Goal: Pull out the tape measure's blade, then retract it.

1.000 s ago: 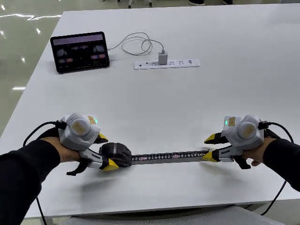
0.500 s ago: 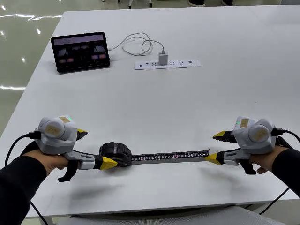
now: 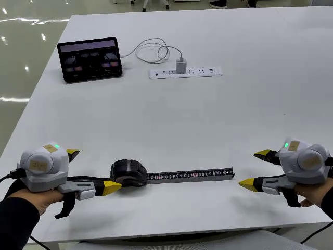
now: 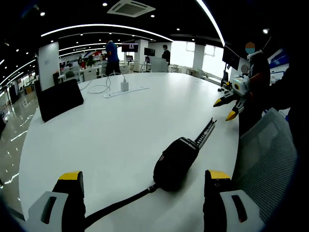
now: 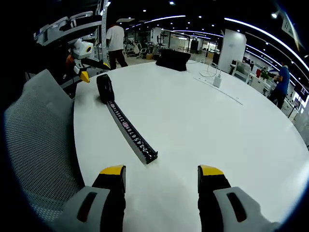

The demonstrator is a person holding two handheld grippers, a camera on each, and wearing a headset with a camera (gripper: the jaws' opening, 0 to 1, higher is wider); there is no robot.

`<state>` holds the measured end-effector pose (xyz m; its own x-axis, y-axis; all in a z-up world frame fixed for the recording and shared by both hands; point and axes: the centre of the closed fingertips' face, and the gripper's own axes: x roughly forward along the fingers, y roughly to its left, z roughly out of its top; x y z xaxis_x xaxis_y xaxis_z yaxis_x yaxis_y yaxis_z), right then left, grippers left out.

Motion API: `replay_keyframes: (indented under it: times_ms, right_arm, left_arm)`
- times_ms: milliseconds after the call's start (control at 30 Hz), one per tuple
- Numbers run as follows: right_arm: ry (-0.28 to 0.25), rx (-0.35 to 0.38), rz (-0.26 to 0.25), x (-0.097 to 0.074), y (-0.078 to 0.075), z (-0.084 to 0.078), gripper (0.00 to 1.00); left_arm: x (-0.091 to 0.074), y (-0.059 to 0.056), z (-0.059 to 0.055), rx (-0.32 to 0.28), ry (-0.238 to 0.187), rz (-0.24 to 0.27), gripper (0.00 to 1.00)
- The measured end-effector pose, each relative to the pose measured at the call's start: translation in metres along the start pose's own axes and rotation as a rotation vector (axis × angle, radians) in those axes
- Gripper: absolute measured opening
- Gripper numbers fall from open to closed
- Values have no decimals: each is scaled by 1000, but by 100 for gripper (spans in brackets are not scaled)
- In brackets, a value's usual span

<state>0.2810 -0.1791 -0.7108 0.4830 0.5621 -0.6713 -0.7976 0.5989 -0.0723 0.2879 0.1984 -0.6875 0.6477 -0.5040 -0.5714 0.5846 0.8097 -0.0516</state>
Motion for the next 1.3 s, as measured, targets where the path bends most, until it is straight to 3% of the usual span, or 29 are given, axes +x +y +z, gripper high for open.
replay_keyframes:
  times_ms: [100, 233, 433, 700, 867, 1000, 1133, 1300]
  right_arm:
    - [-17, 5, -28, -9, -2, 0, 56]
    - [-20, 15, -58, -20, -7, -5, 61]
    - [-29, 36, -93, -33, -6, -15, 71]
    - [-32, 88, -100, -47, -4, -27, 82]
    - [-15, 44, -113, -53, -3, -28, 86]
    - [-30, 80, -100, -57, -2, -30, 95]
    - [-46, 100, -98, -60, -2, -31, 100]
    - [-51, 105, -99, -63, -3, -31, 100]
  left_arm:
    - [-9, 6, -3, -42, -10, 23, 100]
    - [-18, 6, -9, -32, -12, 23, 100]
    - [-34, 2, -9, -26, -34, 15, 100]
    - [-44, 11, -22, -67, -52, 35, 100]
    - [-47, 11, -24, -59, -64, 40, 100]
    - [-52, 7, -22, -35, -54, 36, 100]
    - [-56, 12, -23, -46, -55, 41, 100]
    - [-59, 15, -21, -52, -56, 50, 100]
